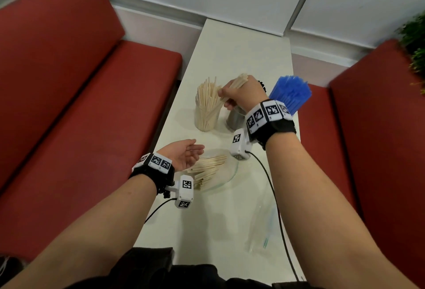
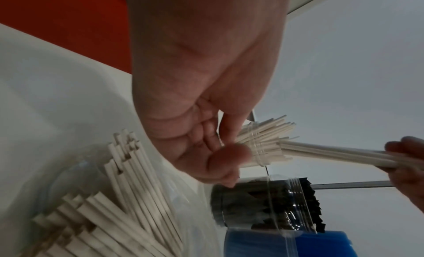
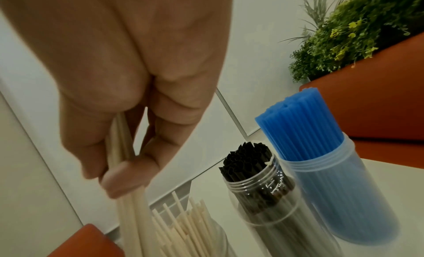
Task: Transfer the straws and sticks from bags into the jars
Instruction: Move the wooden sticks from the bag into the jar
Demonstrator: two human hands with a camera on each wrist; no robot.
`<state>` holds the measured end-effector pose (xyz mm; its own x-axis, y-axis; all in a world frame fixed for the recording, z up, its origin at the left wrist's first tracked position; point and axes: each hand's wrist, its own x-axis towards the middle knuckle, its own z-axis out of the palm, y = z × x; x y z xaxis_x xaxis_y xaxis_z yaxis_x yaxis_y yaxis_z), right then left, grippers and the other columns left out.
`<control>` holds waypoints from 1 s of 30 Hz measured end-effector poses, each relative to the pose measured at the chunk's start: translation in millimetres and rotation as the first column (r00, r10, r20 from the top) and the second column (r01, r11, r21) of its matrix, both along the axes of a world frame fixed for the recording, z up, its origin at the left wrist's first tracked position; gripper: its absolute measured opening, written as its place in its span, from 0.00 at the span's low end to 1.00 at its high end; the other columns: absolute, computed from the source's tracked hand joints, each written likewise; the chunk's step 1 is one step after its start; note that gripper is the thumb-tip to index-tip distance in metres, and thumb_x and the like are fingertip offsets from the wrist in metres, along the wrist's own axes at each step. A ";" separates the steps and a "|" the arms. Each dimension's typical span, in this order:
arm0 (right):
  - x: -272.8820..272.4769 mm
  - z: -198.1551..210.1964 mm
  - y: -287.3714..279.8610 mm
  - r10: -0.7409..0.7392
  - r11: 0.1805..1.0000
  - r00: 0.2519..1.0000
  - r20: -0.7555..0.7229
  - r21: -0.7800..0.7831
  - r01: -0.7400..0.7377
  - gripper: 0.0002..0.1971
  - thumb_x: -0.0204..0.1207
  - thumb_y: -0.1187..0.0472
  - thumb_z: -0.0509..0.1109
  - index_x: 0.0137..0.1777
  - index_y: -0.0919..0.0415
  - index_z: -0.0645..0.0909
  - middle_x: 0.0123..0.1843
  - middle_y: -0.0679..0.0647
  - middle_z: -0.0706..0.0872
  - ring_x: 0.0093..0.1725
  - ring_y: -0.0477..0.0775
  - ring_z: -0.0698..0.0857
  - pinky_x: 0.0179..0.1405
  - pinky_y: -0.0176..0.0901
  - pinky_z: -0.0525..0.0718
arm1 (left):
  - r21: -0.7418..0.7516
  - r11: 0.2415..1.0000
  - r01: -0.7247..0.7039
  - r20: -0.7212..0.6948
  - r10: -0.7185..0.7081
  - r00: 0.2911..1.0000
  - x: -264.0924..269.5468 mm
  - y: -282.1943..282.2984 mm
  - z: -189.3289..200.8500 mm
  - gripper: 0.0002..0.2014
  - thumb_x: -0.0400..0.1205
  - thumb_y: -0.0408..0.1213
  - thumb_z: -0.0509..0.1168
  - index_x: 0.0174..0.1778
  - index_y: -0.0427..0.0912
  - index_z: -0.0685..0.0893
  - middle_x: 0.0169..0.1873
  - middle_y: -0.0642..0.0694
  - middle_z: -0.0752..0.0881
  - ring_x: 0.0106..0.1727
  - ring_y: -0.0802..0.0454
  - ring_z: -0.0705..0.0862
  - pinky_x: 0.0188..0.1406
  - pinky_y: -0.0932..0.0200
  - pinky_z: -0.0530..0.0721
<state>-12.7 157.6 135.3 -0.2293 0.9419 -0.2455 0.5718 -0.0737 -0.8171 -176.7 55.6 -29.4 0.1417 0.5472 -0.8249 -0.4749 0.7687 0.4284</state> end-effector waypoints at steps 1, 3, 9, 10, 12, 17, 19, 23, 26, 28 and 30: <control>-3.9 -1.6 10.2 -0.015 1.000 1.000 0.025 0.023 0.015 0.12 0.78 0.63 0.76 0.55 0.73 0.87 0.42 0.68 0.92 0.33 0.57 0.88 0.25 0.37 0.84 | -0.002 1.000 0.005 0.002 -0.005 1.000 -0.8 0.5 -2.7 0.15 0.89 0.41 0.63 0.50 0.32 0.87 0.35 0.40 0.91 0.25 0.52 0.85 0.19 0.65 0.81; -12.4 -7.9 29.7 -0.047 0.998 0.996 0.072 0.047 0.044 0.14 0.78 0.60 0.76 0.56 0.71 0.86 0.42 0.66 0.93 0.35 0.58 0.90 0.37 0.45 0.91 | -0.007 1.000 0.010 0.023 -0.010 1.000 -1.4 1.2 -8.9 0.14 0.89 0.39 0.64 0.49 0.30 0.87 0.38 0.36 0.92 0.30 0.46 0.90 0.26 0.59 0.89; -29.0 -39.7 67.8 -0.105 0.990 0.983 0.151 0.107 0.089 0.08 0.78 0.60 0.77 0.46 0.66 0.87 0.34 0.59 0.90 0.23 0.48 0.86 0.30 0.37 0.88 | 0.011 0.977 0.213 -0.072 -0.212 0.975 -5.2 2.6 -19.2 0.10 0.88 0.35 0.65 0.49 0.31 0.86 0.41 0.36 0.89 0.40 0.42 0.89 0.33 0.53 0.91; -30.4 -46.9 71.0 -0.106 0.991 0.979 0.172 0.103 0.089 0.07 0.78 0.60 0.77 0.42 0.63 0.85 0.32 0.57 0.88 0.20 0.44 0.84 0.25 0.33 0.85 | 0.017 0.967 0.252 -0.122 -0.249 0.961 -4.2 3.5 -19.7 0.09 0.87 0.33 0.65 0.49 0.31 0.85 0.41 0.37 0.88 0.39 0.43 0.88 0.31 0.55 0.90; -34.8 -63.4 76.6 -0.098 0.993 0.971 0.216 0.084 0.081 0.12 0.78 0.60 0.77 0.36 0.59 0.79 0.30 0.55 0.86 0.17 0.42 0.82 0.17 0.30 0.79 | 0.040 0.948 0.317 -0.258 -0.297 0.919 -0.8 6.9 -21.9 0.05 0.85 0.28 0.66 0.50 0.28 0.85 0.40 0.36 0.87 0.37 0.44 0.86 0.31 0.56 0.90; -42.7 -97.6 78.7 -0.037 0.999 0.950 0.310 0.016 0.034 0.12 0.78 0.54 0.77 0.50 0.63 0.84 0.39 0.58 0.92 0.34 0.54 0.92 0.40 0.45 0.92 | 0.159 0.788 0.595 -0.623 -0.388 0.679 13.1 14.8 -29.9 0.09 0.81 0.23 0.69 0.56 0.28 0.89 0.47 0.34 0.89 0.44 0.46 0.85 0.50 0.58 0.84; -42.9 -104.2 78.3 -0.021 1.000 0.938 0.347 0.014 0.017 0.12 0.77 0.52 0.78 0.43 0.58 0.79 0.33 0.54 0.89 0.28 0.49 0.89 0.32 0.41 0.88 | 0.062 0.626 0.777 -0.780 -0.456 0.429 19.8 17.0 -32.1 0.11 0.81 0.29 0.70 0.58 0.36 0.91 0.55 0.42 0.91 0.54 0.49 0.87 0.59 0.60 0.82; -40.9 -107.1 76.9 0.007 0.992 0.941 0.339 0.120 -0.051 0.19 0.73 0.51 0.80 0.57 0.61 0.82 0.47 0.56 0.89 0.45 0.55 0.86 0.49 0.47 0.86 | -0.145 0.337 0.930 -0.861 -0.506 0.049 36.3 19.2 -45.6 0.18 0.83 0.34 0.68 0.69 0.38 0.84 0.69 0.42 0.84 0.69 0.44 0.81 0.67 0.57 0.76; -39.4 -103.5 68.0 -0.034 0.948 0.974 0.222 0.315 -0.038 0.26 0.74 0.52 0.78 0.70 0.58 0.76 0.59 0.56 0.79 0.55 0.57 0.82 0.58 0.51 0.83 | -0.281 0.199 0.939 -0.866 -0.474 -0.158 49.4 16.5 -53.2 0.19 0.81 0.39 0.71 0.66 0.35 0.81 0.64 0.37 0.83 0.63 0.38 0.83 0.60 0.50 0.82; -42.0 -105.4 59.9 -0.025 0.878 0.956 0.294 0.463 -0.120 0.31 0.78 0.52 0.73 0.80 0.56 0.70 0.75 0.61 0.71 0.71 0.63 0.76 0.70 0.55 0.77 | -0.346 0.152 0.926 -0.866 -0.432 -0.253 56.1 13.5 -60.1 0.22 0.82 0.41 0.68 0.70 0.37 0.77 0.65 0.38 0.80 0.65 0.38 0.81 0.62 0.47 0.82; -48.0 -114.2 51.9 -0.016 0.811 0.871 0.491 0.516 -0.276 0.37 0.82 0.49 0.67 0.88 0.57 0.57 0.88 0.64 0.55 0.85 0.69 0.60 0.83 0.58 0.62 | -0.370 0.151 0.917 -0.869 -0.406 -0.284 60.2 11.4 -64.3 0.23 0.83 0.40 0.66 0.73 0.38 0.72 0.67 0.38 0.78 0.67 0.39 0.78 0.62 0.47 0.80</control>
